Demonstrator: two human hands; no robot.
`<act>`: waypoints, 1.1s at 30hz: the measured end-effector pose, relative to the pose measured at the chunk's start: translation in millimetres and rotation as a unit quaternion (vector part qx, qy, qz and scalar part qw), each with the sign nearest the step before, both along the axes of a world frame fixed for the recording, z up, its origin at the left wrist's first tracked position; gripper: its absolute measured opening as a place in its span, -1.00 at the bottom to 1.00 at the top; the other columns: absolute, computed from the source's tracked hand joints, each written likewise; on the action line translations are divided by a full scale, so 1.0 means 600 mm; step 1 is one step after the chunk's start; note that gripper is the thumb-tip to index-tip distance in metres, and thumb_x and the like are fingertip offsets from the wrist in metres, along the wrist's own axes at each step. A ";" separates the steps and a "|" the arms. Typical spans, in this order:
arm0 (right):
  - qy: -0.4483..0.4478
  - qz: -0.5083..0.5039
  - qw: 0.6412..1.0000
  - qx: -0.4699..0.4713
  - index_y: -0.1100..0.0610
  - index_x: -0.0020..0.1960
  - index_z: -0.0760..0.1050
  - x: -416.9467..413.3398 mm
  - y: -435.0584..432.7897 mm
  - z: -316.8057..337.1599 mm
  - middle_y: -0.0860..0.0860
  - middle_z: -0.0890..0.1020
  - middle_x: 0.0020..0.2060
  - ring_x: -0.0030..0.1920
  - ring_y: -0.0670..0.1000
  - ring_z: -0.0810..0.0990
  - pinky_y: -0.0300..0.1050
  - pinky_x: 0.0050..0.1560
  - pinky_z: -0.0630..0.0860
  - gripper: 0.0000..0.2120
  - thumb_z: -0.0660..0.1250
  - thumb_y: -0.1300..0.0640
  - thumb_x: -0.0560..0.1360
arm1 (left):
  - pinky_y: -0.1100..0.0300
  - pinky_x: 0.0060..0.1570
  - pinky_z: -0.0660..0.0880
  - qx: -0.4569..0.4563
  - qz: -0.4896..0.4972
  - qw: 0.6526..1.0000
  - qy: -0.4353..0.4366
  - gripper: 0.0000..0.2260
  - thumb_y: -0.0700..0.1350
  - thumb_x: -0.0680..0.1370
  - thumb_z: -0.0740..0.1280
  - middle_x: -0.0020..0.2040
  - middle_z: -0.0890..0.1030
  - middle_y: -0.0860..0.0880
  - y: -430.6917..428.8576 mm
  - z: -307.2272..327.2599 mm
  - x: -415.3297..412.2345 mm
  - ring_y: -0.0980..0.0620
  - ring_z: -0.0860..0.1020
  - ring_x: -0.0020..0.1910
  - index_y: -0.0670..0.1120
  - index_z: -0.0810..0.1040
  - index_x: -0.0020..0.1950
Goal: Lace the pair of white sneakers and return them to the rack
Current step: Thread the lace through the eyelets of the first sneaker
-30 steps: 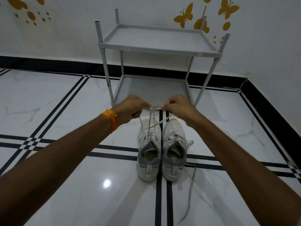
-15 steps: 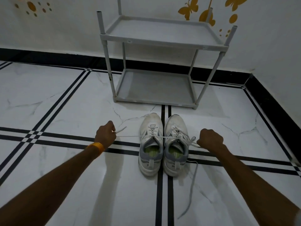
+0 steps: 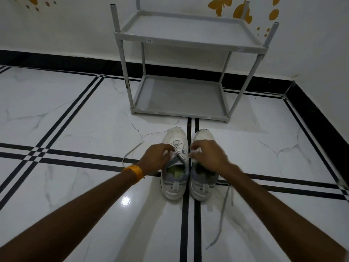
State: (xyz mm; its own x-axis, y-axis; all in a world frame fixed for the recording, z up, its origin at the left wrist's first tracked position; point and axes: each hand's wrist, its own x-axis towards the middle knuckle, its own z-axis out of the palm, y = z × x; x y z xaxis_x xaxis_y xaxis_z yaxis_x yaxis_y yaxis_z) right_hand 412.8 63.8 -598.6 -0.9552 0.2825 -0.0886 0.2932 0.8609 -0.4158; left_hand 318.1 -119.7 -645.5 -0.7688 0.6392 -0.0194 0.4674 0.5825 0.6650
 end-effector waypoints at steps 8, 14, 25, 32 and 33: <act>0.003 0.023 0.994 -0.102 0.17 -0.27 0.57 -0.029 -0.022 -0.029 0.10 0.65 -0.37 -0.37 0.06 0.65 -0.08 -0.26 0.61 -0.85 0.39 0.26 0.48 | 0.19 -0.17 0.43 0.013 0.024 1.000 0.015 -0.89 -0.14 0.58 0.30 -0.10 0.65 -0.11 0.012 -0.008 -0.006 0.00 0.52 -0.19 -0.16 0.57 -0.04; -0.003 -0.033 0.997 -0.075 0.08 -0.42 0.45 -0.034 -0.005 -0.043 0.07 0.62 -0.36 -0.25 0.02 0.60 -0.18 -0.23 0.43 -0.70 0.40 0.27 0.44 | 0.29 -0.28 0.40 -0.005 0.036 0.998 0.042 -0.93 -0.16 0.53 0.36 -0.21 0.61 -0.04 0.005 -0.020 -0.011 -0.03 0.54 -0.23 -0.14 0.54 -0.11; -0.068 0.049 0.987 -0.138 0.08 -0.20 0.70 -0.034 -0.005 -0.012 0.01 0.72 -0.10 -0.05 -0.02 0.63 -0.15 -0.06 0.52 -0.87 0.43 0.04 0.45 | 0.29 -0.32 0.43 0.053 0.119 0.991 0.019 -0.87 -0.11 0.56 0.35 -0.26 0.59 -0.03 -0.001 -0.054 0.014 -0.01 0.52 -0.29 -0.08 0.47 -0.16; 0.008 -0.041 0.839 -0.542 0.24 0.12 0.63 -0.042 -0.019 -0.047 0.10 0.72 0.04 0.14 0.06 0.66 0.00 0.24 0.54 -0.79 0.38 0.21 0.52 | 0.11 -0.24 0.50 0.048 0.095 0.994 0.038 -0.90 -0.15 0.56 0.33 -0.24 0.62 -0.12 0.002 -0.052 0.013 -0.06 0.51 -0.29 -0.14 0.50 -0.13; 0.021 -0.054 0.832 -0.552 0.25 0.14 0.62 -0.043 -0.023 -0.053 0.11 0.72 0.04 0.12 0.07 0.67 0.01 0.21 0.56 -0.79 0.38 0.24 0.52 | 0.10 -0.22 0.51 0.047 0.094 0.994 0.039 -0.91 -0.15 0.56 0.33 -0.23 0.63 -0.12 0.002 -0.051 0.012 -0.06 0.52 -0.29 -0.14 0.51 -0.12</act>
